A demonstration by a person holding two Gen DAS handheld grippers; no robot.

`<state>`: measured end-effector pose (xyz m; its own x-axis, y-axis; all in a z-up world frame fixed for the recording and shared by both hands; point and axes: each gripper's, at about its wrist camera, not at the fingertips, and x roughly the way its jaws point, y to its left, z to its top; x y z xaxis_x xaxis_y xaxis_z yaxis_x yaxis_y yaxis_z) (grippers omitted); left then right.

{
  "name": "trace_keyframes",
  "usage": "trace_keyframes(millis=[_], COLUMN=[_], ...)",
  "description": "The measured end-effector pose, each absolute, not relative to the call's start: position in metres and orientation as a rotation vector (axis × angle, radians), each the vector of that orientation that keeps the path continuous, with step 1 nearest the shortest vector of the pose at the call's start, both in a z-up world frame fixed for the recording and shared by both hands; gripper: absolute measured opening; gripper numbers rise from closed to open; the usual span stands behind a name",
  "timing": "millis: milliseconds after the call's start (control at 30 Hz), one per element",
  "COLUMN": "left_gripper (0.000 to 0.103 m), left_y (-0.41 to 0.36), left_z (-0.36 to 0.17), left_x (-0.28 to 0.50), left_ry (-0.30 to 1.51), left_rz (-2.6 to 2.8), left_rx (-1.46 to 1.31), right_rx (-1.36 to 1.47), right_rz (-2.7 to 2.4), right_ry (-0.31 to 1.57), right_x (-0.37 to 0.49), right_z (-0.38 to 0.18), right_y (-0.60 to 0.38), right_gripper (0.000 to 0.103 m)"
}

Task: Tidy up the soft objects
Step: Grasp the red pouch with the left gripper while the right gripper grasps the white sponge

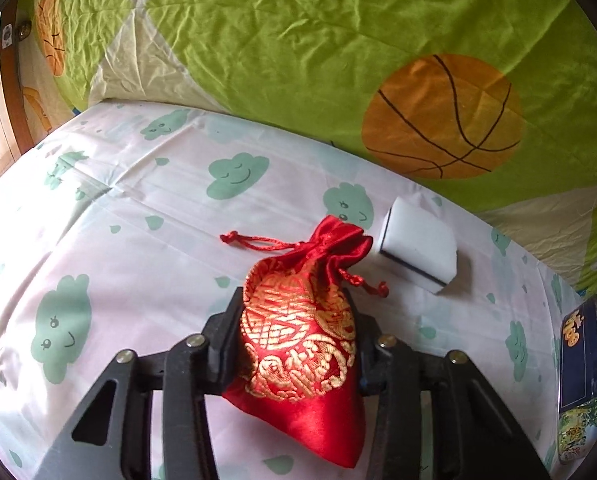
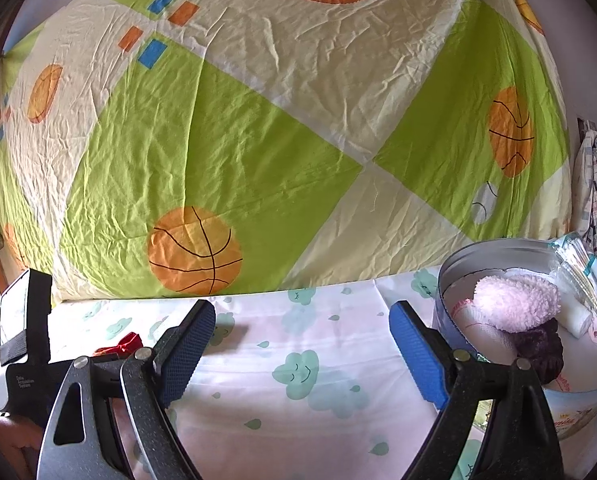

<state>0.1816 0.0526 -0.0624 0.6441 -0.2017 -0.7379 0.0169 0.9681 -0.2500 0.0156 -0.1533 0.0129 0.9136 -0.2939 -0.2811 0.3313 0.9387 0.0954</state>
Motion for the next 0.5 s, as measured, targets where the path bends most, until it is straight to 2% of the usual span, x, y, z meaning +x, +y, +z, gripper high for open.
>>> trace_keyframes(millis=[33, 100, 267, 500], left_gripper=[0.027, 0.024, 0.023, 0.023], left_y=[0.053, 0.058, 0.073, 0.109], left_z=[-0.063, -0.063, -0.054, -0.037], left_x=[0.182, 0.182, 0.179, 0.173], left_ry=[0.866, 0.865, 0.806, 0.698], left_rz=[-0.134, -0.14, -0.053, 0.077], left_rx=[-0.223, -0.231, -0.188, -0.231], right_rx=[0.124, 0.077, 0.02, 0.032], right_rz=[-0.321, -0.304, -0.208, -0.087], right_ry=[0.279, 0.317, 0.358, 0.588], right_x=[0.018, 0.028, 0.054, 0.131], right_z=[0.013, 0.011, 0.007, -0.013], right_y=[-0.15, -0.141, -0.118, -0.082], right_gripper=[0.09, 0.09, 0.09, 0.09])
